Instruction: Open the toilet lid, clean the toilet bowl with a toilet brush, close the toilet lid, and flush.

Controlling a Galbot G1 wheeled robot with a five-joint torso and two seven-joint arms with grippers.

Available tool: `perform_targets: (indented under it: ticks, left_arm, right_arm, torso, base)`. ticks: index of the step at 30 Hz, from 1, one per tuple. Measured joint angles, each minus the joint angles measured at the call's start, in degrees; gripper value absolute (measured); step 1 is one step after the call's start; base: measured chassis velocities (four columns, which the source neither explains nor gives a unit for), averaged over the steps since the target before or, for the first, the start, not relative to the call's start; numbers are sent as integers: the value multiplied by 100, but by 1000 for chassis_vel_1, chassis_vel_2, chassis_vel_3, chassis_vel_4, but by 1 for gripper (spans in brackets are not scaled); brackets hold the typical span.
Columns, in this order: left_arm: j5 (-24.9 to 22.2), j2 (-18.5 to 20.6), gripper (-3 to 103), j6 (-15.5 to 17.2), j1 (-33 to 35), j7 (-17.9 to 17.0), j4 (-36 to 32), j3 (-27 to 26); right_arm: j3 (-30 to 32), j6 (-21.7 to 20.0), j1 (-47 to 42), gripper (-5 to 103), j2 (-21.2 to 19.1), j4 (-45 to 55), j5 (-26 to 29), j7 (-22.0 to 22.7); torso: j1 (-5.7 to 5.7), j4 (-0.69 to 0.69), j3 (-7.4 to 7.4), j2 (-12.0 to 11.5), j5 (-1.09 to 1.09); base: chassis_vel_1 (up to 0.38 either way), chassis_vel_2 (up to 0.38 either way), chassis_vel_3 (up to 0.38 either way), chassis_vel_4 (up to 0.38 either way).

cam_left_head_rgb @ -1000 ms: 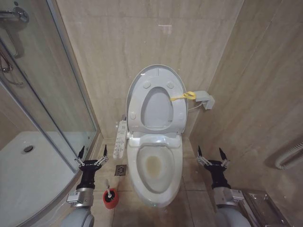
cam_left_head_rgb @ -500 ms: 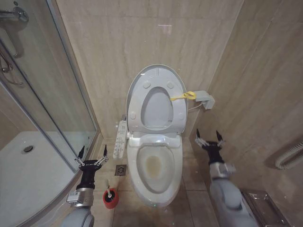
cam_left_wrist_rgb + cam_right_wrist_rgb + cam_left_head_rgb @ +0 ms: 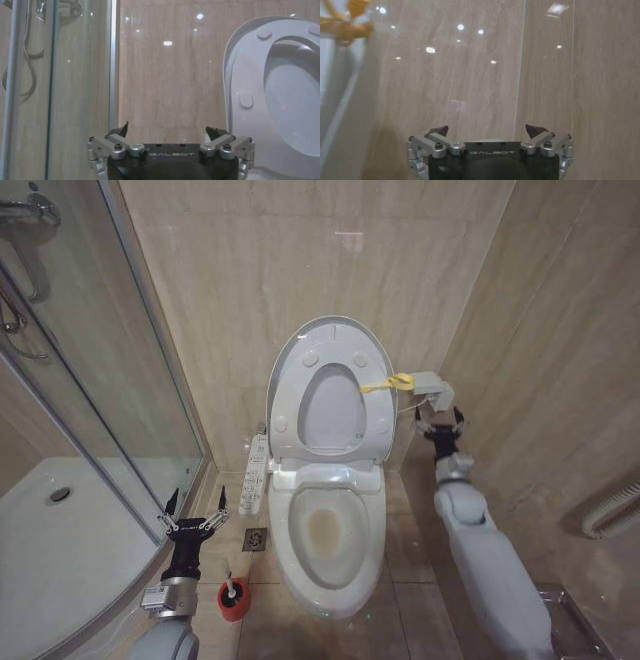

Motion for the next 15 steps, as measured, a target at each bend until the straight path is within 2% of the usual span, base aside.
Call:
perform_targets:
  ticks: [8,15]
  left_arm:
    - [0,0,100,0,0,0,0,0]
    - [0,0,100,0,0,0,1,0]
  right_arm:
    - [-204,120,667,100,47,-682,-128,125]
    - [-237,253,995,100,160,-1132,-530,131]
  torso:
    - [0,1,0,0,0]
    - [-1,0,0,0,-1]
  base:
    - [0,0,0,0]
    - [0,0,0,0]
